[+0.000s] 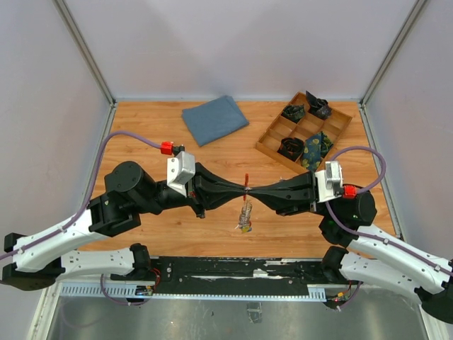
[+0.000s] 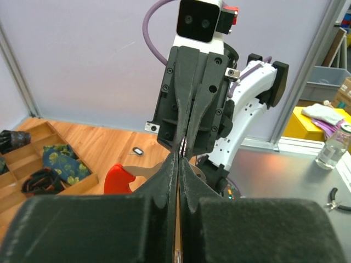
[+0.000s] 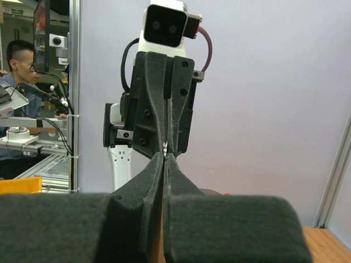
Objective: Put the keys on the keyring
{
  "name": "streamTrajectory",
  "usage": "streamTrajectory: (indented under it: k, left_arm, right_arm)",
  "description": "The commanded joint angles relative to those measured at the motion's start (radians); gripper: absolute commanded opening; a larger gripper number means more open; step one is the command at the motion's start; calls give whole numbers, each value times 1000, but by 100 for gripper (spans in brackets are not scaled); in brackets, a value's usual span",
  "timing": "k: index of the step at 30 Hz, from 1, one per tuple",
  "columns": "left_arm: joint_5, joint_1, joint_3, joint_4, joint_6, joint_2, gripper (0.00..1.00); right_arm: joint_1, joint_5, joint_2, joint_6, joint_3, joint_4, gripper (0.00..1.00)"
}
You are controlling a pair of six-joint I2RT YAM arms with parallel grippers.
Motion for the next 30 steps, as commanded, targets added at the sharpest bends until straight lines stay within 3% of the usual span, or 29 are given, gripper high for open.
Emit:
streamTrajectory:
  k: [1,6,9,13,16,23,30]
  left_arm:
    - [17,-7,25,14,6,12,0]
    - [15,-8,37,-16,16,8,1]
    - [3,-7,49,-42,25,10,1]
    - [-16,-7,113,-154,64,37,1]
    - [-37,-8,193,-299,106,84,1]
    - [-126,-8,370,-634,190,232,0]
    - [-148,-8,448,-807,225,354,1]
  right_arm:
    - [21,-15,-19,-26,34,3,0]
    - [21,-23,-47,-70,51,-91,1]
    - [21,-34,-63,-101,77,-184,6]
    - [21,-18,-104,-224,151,-491,26]
    - [21,23,-120,-336,226,-746,33]
    - [21,119,-112,-461,283,-1078,36]
    - [21,109,-68,-464,255,-1131,31]
